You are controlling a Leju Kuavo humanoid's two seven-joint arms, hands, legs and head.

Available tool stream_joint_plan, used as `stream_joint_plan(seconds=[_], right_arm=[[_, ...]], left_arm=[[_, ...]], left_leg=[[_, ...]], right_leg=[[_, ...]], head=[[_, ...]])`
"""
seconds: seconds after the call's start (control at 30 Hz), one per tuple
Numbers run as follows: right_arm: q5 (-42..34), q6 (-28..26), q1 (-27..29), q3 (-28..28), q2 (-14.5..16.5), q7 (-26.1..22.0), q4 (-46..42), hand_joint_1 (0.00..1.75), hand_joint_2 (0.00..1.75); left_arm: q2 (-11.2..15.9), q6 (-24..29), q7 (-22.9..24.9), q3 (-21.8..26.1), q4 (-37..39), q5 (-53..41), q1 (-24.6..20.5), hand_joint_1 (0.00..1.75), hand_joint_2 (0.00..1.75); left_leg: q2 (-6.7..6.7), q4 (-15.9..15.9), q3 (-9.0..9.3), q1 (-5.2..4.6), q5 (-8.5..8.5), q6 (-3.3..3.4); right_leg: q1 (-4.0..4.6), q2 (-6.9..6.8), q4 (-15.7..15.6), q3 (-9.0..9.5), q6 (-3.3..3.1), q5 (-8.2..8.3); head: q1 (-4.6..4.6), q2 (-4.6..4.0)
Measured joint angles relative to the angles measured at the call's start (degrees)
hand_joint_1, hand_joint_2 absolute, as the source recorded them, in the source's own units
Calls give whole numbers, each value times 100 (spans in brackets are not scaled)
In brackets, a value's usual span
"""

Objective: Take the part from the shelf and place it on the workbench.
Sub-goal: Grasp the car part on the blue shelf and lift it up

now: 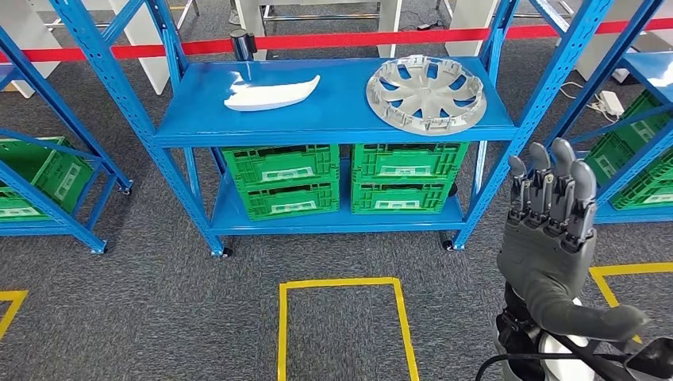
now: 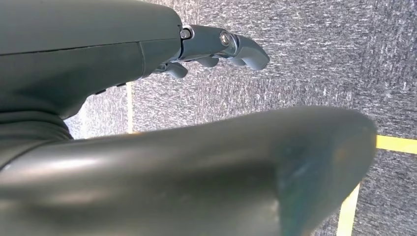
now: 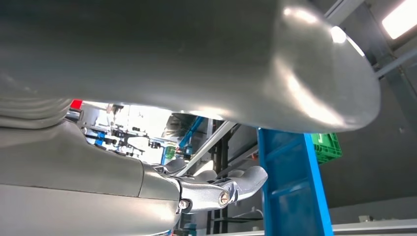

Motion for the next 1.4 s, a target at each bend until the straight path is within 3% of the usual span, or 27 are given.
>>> stream_joint_plan(seconds=[0.13, 0.2, 0.27, 0.3, 0.33, 0.4, 0.47, 0.6, 0.67, 0.77, 0.8, 0.83, 0.87, 0.93, 1.0, 1.1, 1.17, 1.2, 1.27, 1.3, 1.33, 1.37, 1.4], right_arm=[[-11, -4, -27, 23, 0, 4, -16, 0, 0], [-26, 1, -51, 27, -1, 6, -27, 0, 0], [-38, 6, -62, 30, -3, 9, -29, 0, 0], [-44, 9, -61, 30, -4, 10, -28, 0, 0], [-49, 14, -63, 31, -4, 10, -28, 0, 0], [-57, 26, -70, 32, -4, 10, -30, 0, 0], [-56, 35, -79, 33, -4, 10, -32, 0, 0], [-59, 56, -92, 38, -4, 9, -36, 0, 0], [-62, 81, -102, 44, -4, 7, -38, 0, 0], [-63, 105, -104, 66, -3, 7, -39, 0, 0], [-64, 111, -102, 72, -3, 8, -39, 0, 0], [-66, 115, -101, 75, -3, 9, -39, 0, 0], [-68, 117, -101, 76, -3, 10, -39, 0, 0], [-71, 117, -102, 79, -3, 10, -38, 0, 0], [-70, 115, -103, 80, -3, 11, -36, 0, 0], [-61, 112, -109, 80, -4, 10, -36, 0, 0], [-52, 113, -127, 81, -4, 6, -38, 0, 0], [-47, 113, -134, 82, -4, 6, -39, 0, 0], [-35, 108, -136, 84, -4, 8, -35, 0, 0], [-26, 104, -131, 85, -4, 9, -33, 0, 0], [-15, 98, -128, 85, -4, 10, -31, 0, 0], [-7, 85, -128, 85, -4, 10, -31, 0, 0], [2, 63, -130, 85, -4, 10, -31, 0, 0]], left_arm=[[-7, -3, -17, 0, 1, 0, -14, 0, 0], [-14, -7, -27, 1, 1, 1, -23, 0, 0], [-14, -9, -39, 4, 0, 5, -28, 0, 0], [-14, -9, -48, 6, 1, 12, -29, 0, 0], [-16, -9, -55, 9, 1, 19, -29, 0, 0], [-27, -9, -69, 15, 2, 31, -30, 0, 0], [-28, -9, -83, 26, -2, 36, -42, 0, 0], [-42, -9, -102, 40, -1, 54, -58, 0, 0], [-48, -9, -109, 42, 1, 74, -67, 0, 0], [-49, -9, -115, 43, 0, 87, -64, 0, 0], [-49, -9, -115, 43, 1, 87, -59, 0, 0], [-49, -9, -115, 44, 1, 87, -55, 0, 0], [-49, -9, -115, 44, 2, 87, -54, 0, 0], [-45, -9, -116, 44, 2, 87, -54, 0, 0], [-43, -8, -115, 44, 2, 86, -59, 0, 0], [-43, -7, -110, 44, 1, 85, -62, 0, 0], [-45, -8, -114, 45, 0, 85, -63, 0, 0], [-46, -10, -117, 46, 0, 85, -67, 0, 0], [-46, -17, -121, 46, 0, 83, -76, 0, 0], [-46, -25, -122, 46, 0, 80, -76, 0, 0], [-46, -34, -123, 46, 0, 73, -72, 0, 0], [-48, -45, -127, 46, 1, 60, -68, 0, 0], [-50, -55, -132, 46, 1, 45, -65, 0, 0]], left_leg=[[15, -151, 76, 53, 44, 72], [34, -216, 125, 80, 59, 101], [40, -208, 132, 87, 39, 100], [39, -193, 139, 93, 18, 88], [35, -173, 153, 104, -11, 70], [23, -110, 193, 138, -93, 11], [9, -42, 194, 141, -181, -76], [5, -58, 217, 144, -242, -224], [29, 228, 102, 153, -381, -271], [49, 1373, -563, 148, -778, -293], [49, 1625, -758, 145, -784, -286], [49, 1651, -848, 140, -663, -268], [49, 1443, -824, 133, -429, -241], [49, 700, -588, 94, 90, -161], [53, 212, -401, 45, 261, -96], [57, 89, -336, 35, 189, -37], [59, -2, -244, 68, 172, 23], [62, -35, -195, 84, 158, 52], [64, -47, -139, 82, 109, 86], [63, -45, -110, 81, 78, 90], [60, -42, -72, 81, 44, 88], [56, -37, -21, 81, 5, 82], [51, -31, 36, 81, -37, 72]], right_leg=[[13, -3, 108, -32, 53, -77], [4, -3, 704, -350, 77, -329], [-22, -3, 1456, -843, 110, -547], [-37, -3, 1622, -1004, 126, -510], [-52, -4, 1565, -1054, 141, -351], [-87, -9, 926, -871, 172, 142], [-84, 1, 379, -664, 156, 367], [-54, 26, 276, -605, -39, 300], [-65, 17, 258, -545, -122, 279], [-46, -1, 255, -457, -197, 201], [-36, 0, 255, -420, -205, 168], [-28, 5, 255, -372, -206, 130], [-22, 10, 255, -310, -201, 87], [-10, 16, 250, -192, -169, -12], [-6, 25, 238, -152, -110, -77], [-15, 24, 168, -114, -7, -107], [-10, 9, 366, -178, 49, -215], [-12, 3, 651, -326, 70, -332], [-12, 2, 1429, -818, 101, -586], [-13, 1, 1707, -1039, 112, -615], [-14, 1, 1790, -1169, 116, -521], [-15, 0, 1643, -1183, 114, -306], [-15, -1, 1306, -1094, 103, -13]], head=[[8, 0], [34, 0], [54, 0], [58, 0], [60, 0], [66, 0], [90, 0], [77, 0], [46, 0], [-3, 0], [-10, 0], [-16, 0], [-23, 0], [-30, 0], [-34, 0], [-41, 0], [-22, 0], [-8, 0], [16, 0], [21, 0], [28, 0], [36, 0], [45, 0]])
